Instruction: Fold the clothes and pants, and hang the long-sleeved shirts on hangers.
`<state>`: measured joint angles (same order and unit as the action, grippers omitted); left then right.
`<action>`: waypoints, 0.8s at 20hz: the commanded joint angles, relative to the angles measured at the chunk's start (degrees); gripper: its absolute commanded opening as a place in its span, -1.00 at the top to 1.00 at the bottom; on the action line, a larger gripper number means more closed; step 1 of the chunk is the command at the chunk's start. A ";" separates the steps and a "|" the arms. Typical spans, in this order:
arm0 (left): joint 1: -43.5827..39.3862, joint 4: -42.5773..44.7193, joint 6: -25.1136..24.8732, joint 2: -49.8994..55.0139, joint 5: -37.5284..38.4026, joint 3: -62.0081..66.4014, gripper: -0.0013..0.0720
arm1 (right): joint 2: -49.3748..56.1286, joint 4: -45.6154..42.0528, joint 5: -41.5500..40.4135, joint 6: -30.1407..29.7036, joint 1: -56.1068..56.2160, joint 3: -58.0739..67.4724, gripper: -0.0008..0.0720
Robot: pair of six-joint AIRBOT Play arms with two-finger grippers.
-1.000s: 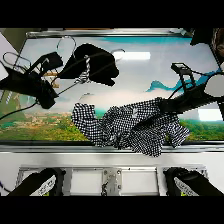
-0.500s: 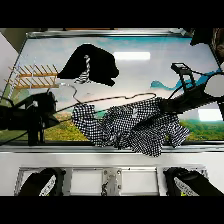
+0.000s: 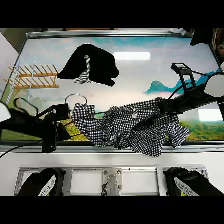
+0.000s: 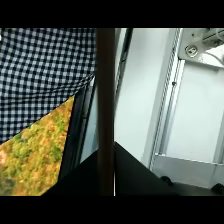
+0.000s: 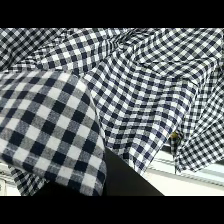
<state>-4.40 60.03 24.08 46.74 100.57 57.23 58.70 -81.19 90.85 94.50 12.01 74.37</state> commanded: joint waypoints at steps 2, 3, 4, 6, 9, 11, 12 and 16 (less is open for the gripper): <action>-0.02 -3.13 1.09 9.49 -0.15 0.98 0.94 | 0.02 0.00 0.02 0.00 -0.04 -0.02 0.94; -0.04 -3.15 1.33 11.06 0.09 1.46 0.94 | 0.02 0.00 0.02 0.02 -0.04 -0.02 0.94; -0.44 -2.99 1.33 12.35 0.15 1.77 0.94 | 0.02 0.02 0.02 0.00 -0.04 -0.02 0.94; -2.58 -2.60 1.33 14.29 0.07 1.79 0.94 | 0.02 0.00 0.02 0.00 -0.04 -0.02 0.94; -6.86 -2.60 1.33 16.98 -0.72 1.79 0.94 | 0.02 0.00 0.02 0.02 -0.04 -0.02 0.94; -9.09 -2.64 1.53 18.62 -2.27 1.79 0.94 | 0.02 0.00 0.02 0.02 -0.04 -0.02 0.94; -9.94 -2.62 2.08 19.32 -3.69 1.81 0.94 | 0.02 0.00 0.02 0.00 -0.04 -0.02 0.94; -11.08 -2.86 4.04 21.03 -9.44 1.81 0.94 | 0.02 0.44 0.02 0.04 -0.04 -0.02 0.94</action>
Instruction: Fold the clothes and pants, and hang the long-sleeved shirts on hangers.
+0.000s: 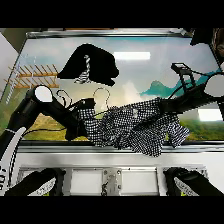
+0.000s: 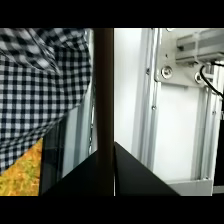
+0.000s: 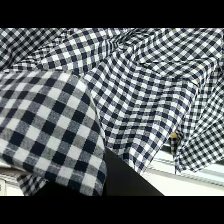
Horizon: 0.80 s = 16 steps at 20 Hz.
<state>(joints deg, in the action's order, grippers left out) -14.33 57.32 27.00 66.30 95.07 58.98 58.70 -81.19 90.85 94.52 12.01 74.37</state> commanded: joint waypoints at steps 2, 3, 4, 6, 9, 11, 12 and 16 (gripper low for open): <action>-1.16 -0.44 1.11 2.56 -4.24 0.04 0.94 | 0.02 2.01 0.02 0.02 -0.02 -0.02 0.94; -1.16 -0.42 1.11 3.02 -4.24 0.04 0.94 | 0.02 3.21 0.04 0.00 -0.02 -0.02 0.94; -1.16 -0.44 1.11 3.37 -4.24 0.04 0.94 | 0.00 4.17 0.20 -0.15 -0.04 0.00 0.94; -1.16 -0.42 1.14 3.76 -4.33 0.04 0.94 | 0.00 3.80 0.83 -2.86 -0.09 0.35 0.94; -1.16 -0.42 1.53 3.65 -6.05 0.07 0.94 | 0.00 -1.36 5.86 -2.80 -0.07 2.10 0.94; -1.18 -0.50 1.57 3.67 -7.08 0.07 0.94 | 0.00 -2.64 8.61 -2.78 -0.07 3.78 0.95; -1.18 -0.39 2.03 3.67 -7.91 0.07 0.94 | 0.00 -2.67 9.27 -2.78 -0.07 4.79 0.95; -1.18 -0.35 3.89 3.67 -9.07 0.07 0.94 | 0.00 -6.91 10.45 -2.16 -0.07 7.87 0.95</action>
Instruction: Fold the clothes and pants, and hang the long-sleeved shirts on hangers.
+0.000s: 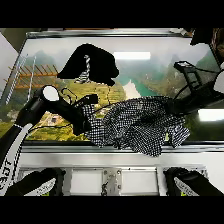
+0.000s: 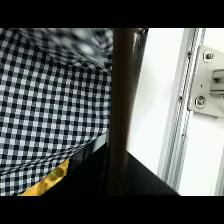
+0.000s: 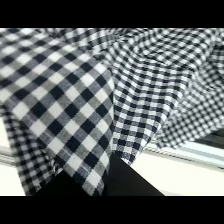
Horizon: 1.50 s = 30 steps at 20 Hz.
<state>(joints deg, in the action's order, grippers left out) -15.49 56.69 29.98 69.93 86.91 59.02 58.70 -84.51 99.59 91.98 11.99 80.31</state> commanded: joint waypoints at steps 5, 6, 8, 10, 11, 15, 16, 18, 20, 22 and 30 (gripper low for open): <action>-3.63 0.59 -0.72 0.07 -0.94 0.02 0.94 | 0.02 -3.78 -0.24 0.42 1.53 2.12 0.95; -4.79 0.57 -0.90 0.07 -1.81 0.02 0.94 | 0.02 -3.82 -0.96 0.46 2.14 2.12 0.95; -6.23 0.48 -0.74 0.07 -3.80 0.02 0.94 | 0.02 -3.76 -1.33 1.05 2.99 2.12 0.95; -6.23 -1.11 -0.57 0.07 -5.11 0.02 0.94 | 0.02 -3.78 -1.20 1.05 4.17 2.12 0.95; -5.88 -1.92 -0.57 0.07 -5.57 0.02 0.94 | 0.02 -3.78 -1.20 1.03 4.94 2.14 0.95; -5.79 -2.51 -0.59 0.07 -6.19 0.02 0.94 | 0.04 -3.76 -1.77 1.07 8.04 2.14 0.95; -5.84 -2.49 -0.59 0.09 -6.21 0.02 0.94 | 0.04 -3.76 -2.34 1.07 9.01 2.14 0.95; -5.84 -2.71 -0.61 0.09 -6.60 0.02 0.94 | 0.39 -3.54 -3.41 1.51 10.86 2.14 0.95; -5.84 -2.73 -0.63 0.09 -7.34 0.02 0.94 | 1.57 -3.13 -3.87 1.49 13.35 2.21 0.95; -5.84 -2.71 -0.70 0.09 -7.67 0.02 0.94 | 3.56 -3.10 -4.61 1.46 16.48 3.26 0.95; -5.84 -2.23 -1.16 0.07 -7.52 0.02 0.94 | 15.06 -3.15 -4.61 0.09 28.20 18.34 0.95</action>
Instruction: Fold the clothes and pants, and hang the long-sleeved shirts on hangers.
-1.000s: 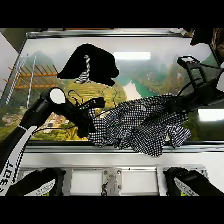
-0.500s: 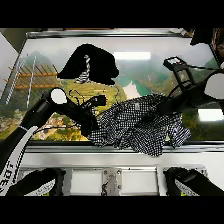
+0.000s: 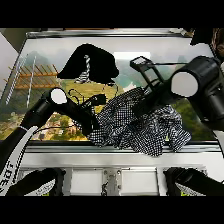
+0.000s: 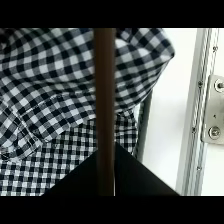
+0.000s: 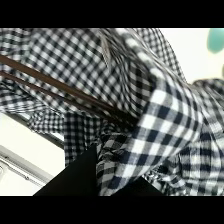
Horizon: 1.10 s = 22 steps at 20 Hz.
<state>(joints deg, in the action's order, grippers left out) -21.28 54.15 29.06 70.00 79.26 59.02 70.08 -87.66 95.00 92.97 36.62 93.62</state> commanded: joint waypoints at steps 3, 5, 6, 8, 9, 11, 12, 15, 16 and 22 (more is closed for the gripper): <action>-0.04 0.31 -0.87 0.00 0.09 0.02 0.94 | 6.60 0.07 -0.02 -1.51 6.60 8.44 0.95; 0.09 0.31 -1.22 0.00 0.11 0.02 0.94 | 7.48 0.13 0.00 -1.73 8.22 8.76 0.95; 0.09 0.33 -1.22 0.00 0.13 0.02 0.94 | 7.78 0.44 0.26 -1.73 8.76 8.76 0.95; 0.09 0.33 -1.46 0.00 0.07 0.02 0.94 | 7.93 0.48 0.39 -1.73 9.53 8.76 0.95; 0.09 0.33 -1.86 0.00 0.07 0.02 0.94 | 7.93 0.55 0.42 -1.70 9.55 8.76 0.95; 0.09 0.35 -2.14 0.02 0.24 0.33 0.94 | 7.93 0.92 0.59 -1.70 9.53 8.76 0.95; 0.11 0.35 -2.19 0.02 0.37 1.07 0.94 | 7.93 0.90 0.90 -1.70 9.53 8.76 0.95; 0.13 0.46 -2.25 1.62 3.39 5.75 0.94 | 7.91 0.85 1.49 -1.75 9.49 8.76 0.95; 0.09 1.14 -2.23 3.13 6.01 7.89 0.94 | 7.91 0.83 1.49 -1.73 9.40 8.76 0.95; 0.90 3.21 -2.25 9.62 12.31 16.17 0.95 | 7.89 -0.42 2.12 -1.73 9.27 8.76 0.94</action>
<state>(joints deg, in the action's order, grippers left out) -20.97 56.58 26.89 77.56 89.10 72.12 77.97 -87.44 96.66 91.24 45.98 102.32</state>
